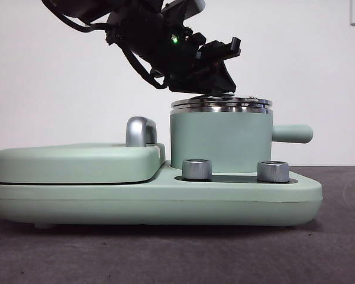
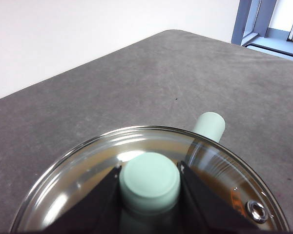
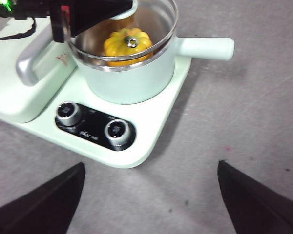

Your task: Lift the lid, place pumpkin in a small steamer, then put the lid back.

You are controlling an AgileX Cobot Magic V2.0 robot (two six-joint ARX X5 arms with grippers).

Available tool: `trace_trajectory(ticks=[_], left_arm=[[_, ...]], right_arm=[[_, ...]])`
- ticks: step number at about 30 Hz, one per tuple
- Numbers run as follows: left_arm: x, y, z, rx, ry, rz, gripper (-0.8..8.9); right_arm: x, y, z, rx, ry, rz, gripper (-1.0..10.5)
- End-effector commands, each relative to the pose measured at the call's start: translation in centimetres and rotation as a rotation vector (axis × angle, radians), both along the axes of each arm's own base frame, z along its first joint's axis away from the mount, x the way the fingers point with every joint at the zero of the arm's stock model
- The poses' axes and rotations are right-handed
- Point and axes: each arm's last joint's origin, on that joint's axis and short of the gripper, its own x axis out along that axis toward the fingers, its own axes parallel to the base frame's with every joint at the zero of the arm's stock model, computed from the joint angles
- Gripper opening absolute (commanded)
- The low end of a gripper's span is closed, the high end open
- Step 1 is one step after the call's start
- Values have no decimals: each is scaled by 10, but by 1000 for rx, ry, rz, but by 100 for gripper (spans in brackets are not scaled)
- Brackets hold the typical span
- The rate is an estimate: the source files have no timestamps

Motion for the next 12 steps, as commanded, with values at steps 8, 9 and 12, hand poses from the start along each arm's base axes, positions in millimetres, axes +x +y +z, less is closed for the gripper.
trace_trajectory(ticks=[8, 9, 12], left_arm=[[-3, -9, -4, 25, 31, -22, 10], [-2, -9, -4, 29, 27, -19, 10], [-2, -8, -4, 61, -1, -1, 10]], right_arm=[[1, 1, 2, -19, -18, 15, 421], [1, 1, 2, -19, -18, 15, 420], [1, 1, 2, -18, -18, 15, 420]])
